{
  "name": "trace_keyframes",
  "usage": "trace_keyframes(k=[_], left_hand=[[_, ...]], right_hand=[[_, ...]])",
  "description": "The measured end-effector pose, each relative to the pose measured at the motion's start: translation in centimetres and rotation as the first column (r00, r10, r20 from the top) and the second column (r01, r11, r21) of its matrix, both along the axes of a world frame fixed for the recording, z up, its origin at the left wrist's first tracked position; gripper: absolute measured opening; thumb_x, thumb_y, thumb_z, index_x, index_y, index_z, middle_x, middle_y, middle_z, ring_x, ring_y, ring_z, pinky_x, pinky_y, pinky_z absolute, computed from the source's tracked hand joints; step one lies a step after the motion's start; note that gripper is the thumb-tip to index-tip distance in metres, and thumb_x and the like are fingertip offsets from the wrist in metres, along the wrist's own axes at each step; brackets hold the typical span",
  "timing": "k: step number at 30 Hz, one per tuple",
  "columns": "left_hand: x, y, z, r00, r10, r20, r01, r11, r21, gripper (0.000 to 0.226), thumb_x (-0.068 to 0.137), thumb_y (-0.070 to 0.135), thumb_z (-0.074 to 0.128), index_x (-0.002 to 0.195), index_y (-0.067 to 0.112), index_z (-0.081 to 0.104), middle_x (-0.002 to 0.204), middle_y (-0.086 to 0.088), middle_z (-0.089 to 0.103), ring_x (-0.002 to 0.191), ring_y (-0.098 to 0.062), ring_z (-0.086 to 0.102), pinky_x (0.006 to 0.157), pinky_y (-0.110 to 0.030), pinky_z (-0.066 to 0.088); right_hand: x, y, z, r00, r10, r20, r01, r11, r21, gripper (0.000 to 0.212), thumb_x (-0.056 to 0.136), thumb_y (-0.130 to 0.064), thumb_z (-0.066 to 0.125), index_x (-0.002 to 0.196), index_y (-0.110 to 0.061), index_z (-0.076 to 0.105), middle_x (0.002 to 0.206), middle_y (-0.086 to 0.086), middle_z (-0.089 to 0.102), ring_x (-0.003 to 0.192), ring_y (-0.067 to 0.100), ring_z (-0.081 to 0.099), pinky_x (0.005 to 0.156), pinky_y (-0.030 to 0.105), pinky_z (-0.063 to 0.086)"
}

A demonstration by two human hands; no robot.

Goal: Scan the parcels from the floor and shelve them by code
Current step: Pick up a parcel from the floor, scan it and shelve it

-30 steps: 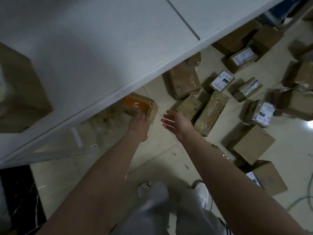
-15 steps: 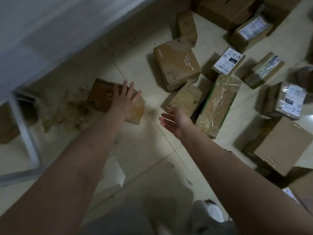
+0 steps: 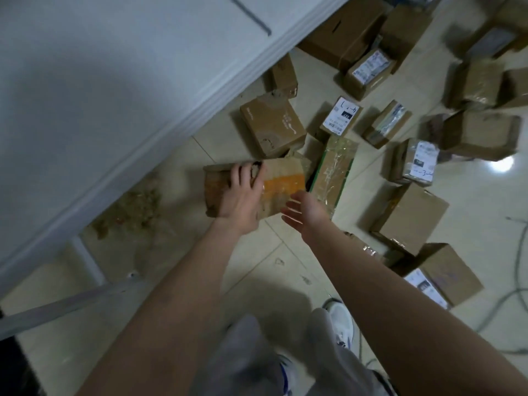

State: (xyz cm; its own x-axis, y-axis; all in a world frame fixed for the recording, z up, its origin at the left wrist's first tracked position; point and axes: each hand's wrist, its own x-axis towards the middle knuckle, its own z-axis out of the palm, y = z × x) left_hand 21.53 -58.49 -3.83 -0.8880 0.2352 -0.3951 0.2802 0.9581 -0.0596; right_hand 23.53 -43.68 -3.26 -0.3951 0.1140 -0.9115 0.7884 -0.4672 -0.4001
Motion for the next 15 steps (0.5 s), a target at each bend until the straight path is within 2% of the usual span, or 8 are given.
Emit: trace_keyframes(k=[4, 8, 10, 12, 14, 15], left_hand=[[1.7, 5.2, 9.0, 0.998, 0.014, -0.062, -0.004, 0.986, 0.166, 0.122, 0.068, 0.029, 0.079, 0.159, 0.017, -0.002, 0.153, -0.020, 0.017, 0.144, -0.038, 0.013, 0.102, -0.043, 0.050], [4.4, 9.9, 19.3, 0.993, 0.045, -0.111, -0.003, 0.937, 0.349, 0.128, 0.060, 0.033, 0.085, 0.157, 0.015, 0.003, 0.149, -0.022, 0.022, 0.142, -0.040, 0.019, 0.111, -0.045, 0.041], [6.4, 11.7, 24.8, 0.986, 0.041, -0.164, 0.030, 0.911, 0.411, 0.128, 0.059, 0.037, 0.086, 0.157, 0.014, 0.007, 0.147, -0.023, 0.024, 0.141, -0.041, 0.022, 0.114, -0.045, 0.035], [8.6, 13.3, 29.8, 0.978, 0.061, -0.199, 0.048, 0.863, 0.502, 0.128, 0.059, 0.039, 0.087, 0.158, 0.016, 0.008, 0.149, -0.019, 0.019, 0.142, -0.041, 0.023, 0.114, -0.048, 0.037], [10.8, 14.9, 34.3, 0.964, 0.176, -0.202, -0.019, 0.798, 0.603, 0.132, 0.057, 0.036, 0.092, 0.159, 0.017, 0.010, 0.152, -0.014, 0.014, 0.141, -0.039, 0.026, 0.111, -0.046, 0.042], [12.0, 15.9, 36.3, 0.943, 0.269, -0.195, -0.084, 0.761, 0.643, 0.134, 0.054, 0.035, 0.094, 0.159, 0.016, 0.012, 0.152, -0.013, 0.014, 0.140, -0.036, 0.028, 0.112, -0.040, 0.040]], right_hand=[[1.2, 4.2, 8.7, 0.995, -0.099, -0.035, 0.102, 0.988, 0.115, 0.022, 0.094, -0.013, 0.055, 0.112, 0.000, 0.060, 0.084, 0.010, 0.064, 0.074, 0.022, 0.064, 0.070, 0.033, 0.056], [3.2, 10.2, 18.4, 0.968, -0.247, -0.034, 0.249, 0.961, 0.122, 0.027, 0.092, -0.012, 0.057, 0.115, 0.001, 0.062, 0.085, 0.011, 0.064, 0.074, 0.023, 0.064, 0.065, 0.031, 0.055], [4.8, 13.6, 23.8, 0.951, -0.308, -0.040, 0.310, 0.941, 0.137, 0.022, 0.092, -0.013, 0.058, 0.112, -0.002, 0.062, 0.086, 0.009, 0.062, 0.073, 0.020, 0.063, 0.063, 0.029, 0.055], [6.8, 16.7, 29.0, 0.932, -0.360, -0.049, 0.363, 0.922, 0.134, 0.013, 0.092, -0.013, 0.059, 0.102, -0.006, 0.062, 0.088, 0.010, 0.060, 0.075, 0.021, 0.062, 0.063, 0.031, 0.054], [8.9, 19.4, 33.6, 0.911, -0.408, -0.061, 0.412, 0.907, 0.087, 0.008, 0.093, -0.014, 0.057, 0.095, -0.007, 0.060, 0.083, 0.009, 0.057, 0.076, 0.023, 0.061, 0.065, 0.031, 0.053], [10.0, 20.6, 35.4, 0.905, -0.419, -0.074, 0.424, 0.904, 0.057, 0.009, 0.093, -0.015, 0.056, 0.097, -0.007, 0.060, 0.082, 0.008, 0.056, 0.076, 0.023, 0.061, 0.066, 0.031, 0.053]])
